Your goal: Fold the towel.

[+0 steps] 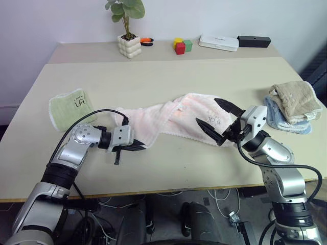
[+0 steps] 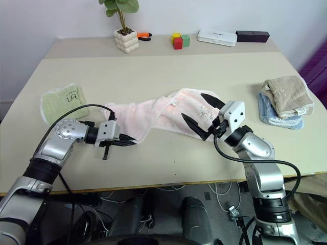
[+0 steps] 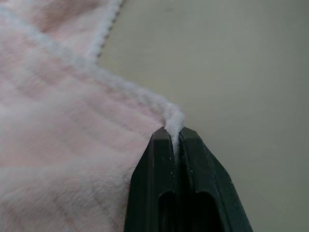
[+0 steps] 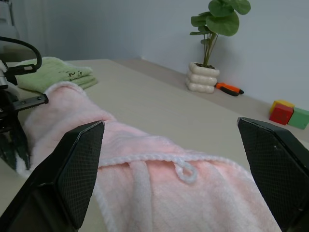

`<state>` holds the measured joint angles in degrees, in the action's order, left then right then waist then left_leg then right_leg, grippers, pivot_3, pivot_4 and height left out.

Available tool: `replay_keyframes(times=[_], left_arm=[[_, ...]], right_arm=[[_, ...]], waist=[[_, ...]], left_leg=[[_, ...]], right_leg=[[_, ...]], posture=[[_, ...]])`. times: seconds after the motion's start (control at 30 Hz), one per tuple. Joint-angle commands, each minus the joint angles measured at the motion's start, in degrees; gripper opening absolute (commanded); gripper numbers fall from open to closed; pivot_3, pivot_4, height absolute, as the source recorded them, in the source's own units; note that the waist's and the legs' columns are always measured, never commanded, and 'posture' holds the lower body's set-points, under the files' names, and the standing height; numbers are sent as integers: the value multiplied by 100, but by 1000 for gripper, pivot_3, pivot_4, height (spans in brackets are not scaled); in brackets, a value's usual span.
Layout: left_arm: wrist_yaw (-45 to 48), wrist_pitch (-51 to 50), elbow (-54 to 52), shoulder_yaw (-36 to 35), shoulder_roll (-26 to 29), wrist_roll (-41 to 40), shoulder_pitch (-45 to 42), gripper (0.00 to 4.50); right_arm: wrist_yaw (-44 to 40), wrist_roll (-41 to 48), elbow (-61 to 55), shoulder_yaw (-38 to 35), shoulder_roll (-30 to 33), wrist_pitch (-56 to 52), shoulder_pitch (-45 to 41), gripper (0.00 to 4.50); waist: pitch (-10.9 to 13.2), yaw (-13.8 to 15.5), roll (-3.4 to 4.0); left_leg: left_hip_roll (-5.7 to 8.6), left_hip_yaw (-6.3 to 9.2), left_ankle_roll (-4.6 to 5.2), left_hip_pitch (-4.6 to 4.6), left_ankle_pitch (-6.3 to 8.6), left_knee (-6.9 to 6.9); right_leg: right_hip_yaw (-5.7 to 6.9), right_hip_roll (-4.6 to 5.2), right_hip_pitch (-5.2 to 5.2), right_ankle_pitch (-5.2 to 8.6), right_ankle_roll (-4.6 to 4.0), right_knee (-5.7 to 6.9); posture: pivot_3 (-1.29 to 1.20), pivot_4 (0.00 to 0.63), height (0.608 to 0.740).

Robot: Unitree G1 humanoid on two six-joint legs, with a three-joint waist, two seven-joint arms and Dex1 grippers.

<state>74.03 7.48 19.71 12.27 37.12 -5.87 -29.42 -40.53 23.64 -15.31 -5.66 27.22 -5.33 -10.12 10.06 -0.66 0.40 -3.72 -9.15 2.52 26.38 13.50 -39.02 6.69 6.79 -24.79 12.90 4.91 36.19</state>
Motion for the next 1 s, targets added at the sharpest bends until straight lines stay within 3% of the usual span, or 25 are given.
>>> replay_keyframes(times=[0.03, 0.23, 0.47, 0.7, 1.0], left_arm=[[-155, -426, -6, -387, 49, -325, -22, 66], [128, -1844, -1044, -1512, 123, -2143, 110, 66], [660, -3133, -2227, -2112, 862, -3289, 1332, 66], [788, -3676, -3126, -2419, 1412, -3566, 2739, 66], [662, -3934, -3645, -2855, 1566, -3784, 3707, 66]], right_arm=[[0, -11, 2, -113, 41, 117, -185, 4500], [141, -405, 666, -234, 88, 561, -671, 4500], [919, -1524, 2670, -208, 332, 1101, -1955, 4500], [908, -1752, 4625, 135, 36, 624, -3161, 4500], [638, -2332, 6432, 742, -118, 536, -4018, 4500]], waist=[[0, -4, 0], [4, -5, -4], [8, -49, 5], [12, -53, 11], [13, -68, 14]], left_leg=[[0, 0, 0, 0, 0, 0], [0, -1, -1, 7, -1, -2], [0, -11, -38, 0, -23, 7], [-3, -13, -42, 2, -24, 7], [-2, -21, -53, 6, -20, 17]], right_leg=[[0, 0, 0, 0, 0, 1], [0, 0, -2, -8, 16, 0], [-3, -3, -6, -7, 18, 2], [-7, -5, -12, -1, 8, 3], [-8, -1, -23, 3, -2, 2]], posture=[[0, 150, 740], [0, 150, 740], [0, 150, 740], [0, 150, 740], [0, 150, 740]])
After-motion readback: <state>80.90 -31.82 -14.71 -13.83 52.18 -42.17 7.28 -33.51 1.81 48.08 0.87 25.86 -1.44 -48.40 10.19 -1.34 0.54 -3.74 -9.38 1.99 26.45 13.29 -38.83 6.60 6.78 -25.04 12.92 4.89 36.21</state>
